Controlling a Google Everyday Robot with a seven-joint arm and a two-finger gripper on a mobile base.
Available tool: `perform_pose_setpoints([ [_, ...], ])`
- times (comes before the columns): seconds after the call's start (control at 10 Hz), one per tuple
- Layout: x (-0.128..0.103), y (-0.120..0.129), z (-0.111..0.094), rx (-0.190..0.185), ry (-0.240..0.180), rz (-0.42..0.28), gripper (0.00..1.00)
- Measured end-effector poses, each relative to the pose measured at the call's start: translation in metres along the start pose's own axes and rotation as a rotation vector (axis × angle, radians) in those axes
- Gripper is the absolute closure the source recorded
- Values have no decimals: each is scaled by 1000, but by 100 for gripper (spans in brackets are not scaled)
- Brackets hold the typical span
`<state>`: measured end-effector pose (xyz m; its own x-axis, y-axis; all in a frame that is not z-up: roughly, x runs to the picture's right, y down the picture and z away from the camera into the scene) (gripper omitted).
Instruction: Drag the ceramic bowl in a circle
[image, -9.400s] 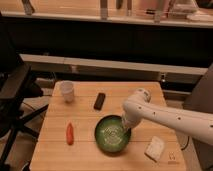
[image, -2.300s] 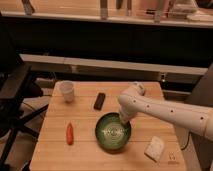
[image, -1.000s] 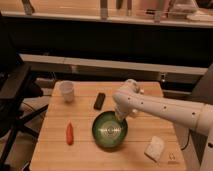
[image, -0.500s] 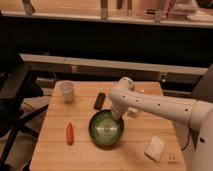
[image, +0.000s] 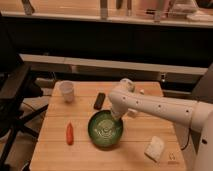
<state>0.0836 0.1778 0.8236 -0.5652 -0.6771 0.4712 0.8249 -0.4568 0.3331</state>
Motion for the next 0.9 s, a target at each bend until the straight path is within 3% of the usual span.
perform_pose_setpoints([
  [0.5, -3, -2, 0, 10, 9, -3, 95],
  [0.7, -8, 4, 1, 11, 9, 4, 89],
  [0.9, -6, 2, 1, 12, 12, -5, 93],
])
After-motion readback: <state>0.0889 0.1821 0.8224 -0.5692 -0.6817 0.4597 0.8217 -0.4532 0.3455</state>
